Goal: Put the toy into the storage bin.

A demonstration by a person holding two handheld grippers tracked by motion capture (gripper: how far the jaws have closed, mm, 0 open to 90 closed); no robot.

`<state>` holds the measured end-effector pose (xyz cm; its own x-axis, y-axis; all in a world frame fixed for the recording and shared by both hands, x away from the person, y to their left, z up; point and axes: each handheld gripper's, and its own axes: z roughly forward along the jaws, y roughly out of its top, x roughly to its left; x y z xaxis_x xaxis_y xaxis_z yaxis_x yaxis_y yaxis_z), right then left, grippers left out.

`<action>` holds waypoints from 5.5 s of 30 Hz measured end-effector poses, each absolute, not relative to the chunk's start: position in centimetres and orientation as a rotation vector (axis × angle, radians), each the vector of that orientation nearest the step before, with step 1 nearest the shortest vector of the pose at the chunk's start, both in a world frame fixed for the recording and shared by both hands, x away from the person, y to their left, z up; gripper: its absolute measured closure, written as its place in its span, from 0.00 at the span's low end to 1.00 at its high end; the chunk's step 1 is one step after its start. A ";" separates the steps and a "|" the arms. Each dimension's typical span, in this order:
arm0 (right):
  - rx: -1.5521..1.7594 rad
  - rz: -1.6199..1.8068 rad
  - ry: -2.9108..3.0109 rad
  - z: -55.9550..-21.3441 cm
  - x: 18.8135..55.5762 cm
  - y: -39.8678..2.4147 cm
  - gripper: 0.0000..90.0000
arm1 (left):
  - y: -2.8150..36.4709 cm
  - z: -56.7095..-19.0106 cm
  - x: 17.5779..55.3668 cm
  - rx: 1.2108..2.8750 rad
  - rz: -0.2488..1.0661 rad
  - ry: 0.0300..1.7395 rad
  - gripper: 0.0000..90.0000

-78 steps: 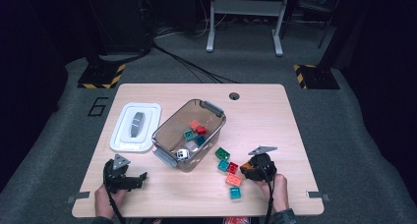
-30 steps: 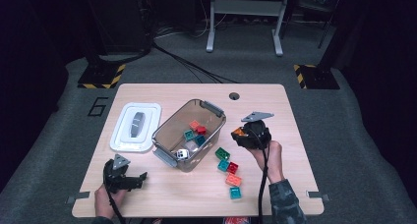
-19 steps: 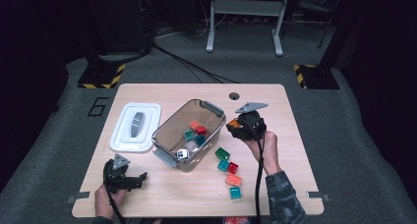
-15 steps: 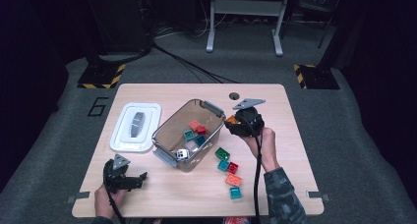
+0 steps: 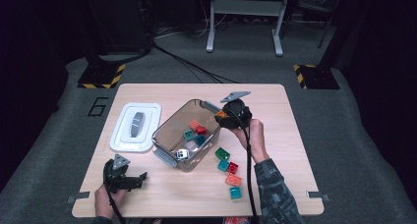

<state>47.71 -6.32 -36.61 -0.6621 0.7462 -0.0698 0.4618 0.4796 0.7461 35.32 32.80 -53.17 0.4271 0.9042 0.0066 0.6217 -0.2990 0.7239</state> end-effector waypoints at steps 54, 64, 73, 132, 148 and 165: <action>1.081 0.949 2.468 -42.7 40.2 -9.5 0.15 | 32.8 -53.1 35.3 2.041 0.552 1.279 0.04; 1.195 0.892 2.469 -47.4 36.3 -10.9 0.10 | 32.9 -53.1 35.3 2.045 0.548 1.279 0.04; 1.208 0.825 2.478 -49.5 33.8 -9.8 0.10 | 32.8 -53.1 35.3 2.046 0.551 1.279 0.04; 1.254 1.019 2.322 -45.5 37.7 -15.1 0.65 | 32.8 -53.1 35.4 2.046 0.555 1.274 0.03; 1.163 1.066 2.319 -40.9 41.4 -12.3 0.65 | 32.8 -53.1 35.4 2.041 0.556 1.274 0.03; 1.052 1.075 2.303 -37.1 44.6 -8.7 0.65 | 32.8 -53.2 35.4 2.044 0.558 1.269 0.03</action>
